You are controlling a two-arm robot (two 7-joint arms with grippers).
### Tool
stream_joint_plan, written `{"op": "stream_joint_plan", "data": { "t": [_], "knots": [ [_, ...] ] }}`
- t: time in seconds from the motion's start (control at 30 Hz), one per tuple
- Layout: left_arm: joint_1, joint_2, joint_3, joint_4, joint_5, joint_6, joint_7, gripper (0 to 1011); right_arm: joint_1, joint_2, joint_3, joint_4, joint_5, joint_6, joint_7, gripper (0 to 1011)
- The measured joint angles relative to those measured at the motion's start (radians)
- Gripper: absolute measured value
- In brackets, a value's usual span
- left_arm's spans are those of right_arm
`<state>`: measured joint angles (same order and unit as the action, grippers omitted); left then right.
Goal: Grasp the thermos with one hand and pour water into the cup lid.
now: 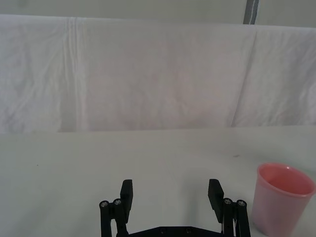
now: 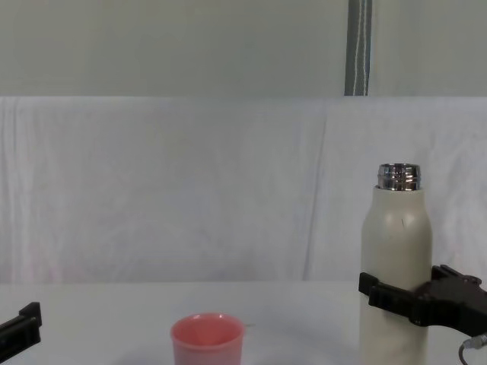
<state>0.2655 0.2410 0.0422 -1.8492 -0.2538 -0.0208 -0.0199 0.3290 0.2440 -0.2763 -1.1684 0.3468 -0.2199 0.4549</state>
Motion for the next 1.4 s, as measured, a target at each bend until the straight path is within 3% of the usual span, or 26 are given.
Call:
{"op": "stream_joint_plan", "data": {
  "t": [1.2,1.4],
  "knots": [
    [0.000,0.000,0.000,0.000,0.000,0.000,0.000,1001,0.009,-0.002,-0.005,0.010,-0.001,0.001,0.002,957],
    [0.000,0.000,0.000,0.000,0.000,0.000,0.000,1001,-0.014,0.023,-0.001,-0.041,-0.007,0.007,-0.001,958]
  ]
}}
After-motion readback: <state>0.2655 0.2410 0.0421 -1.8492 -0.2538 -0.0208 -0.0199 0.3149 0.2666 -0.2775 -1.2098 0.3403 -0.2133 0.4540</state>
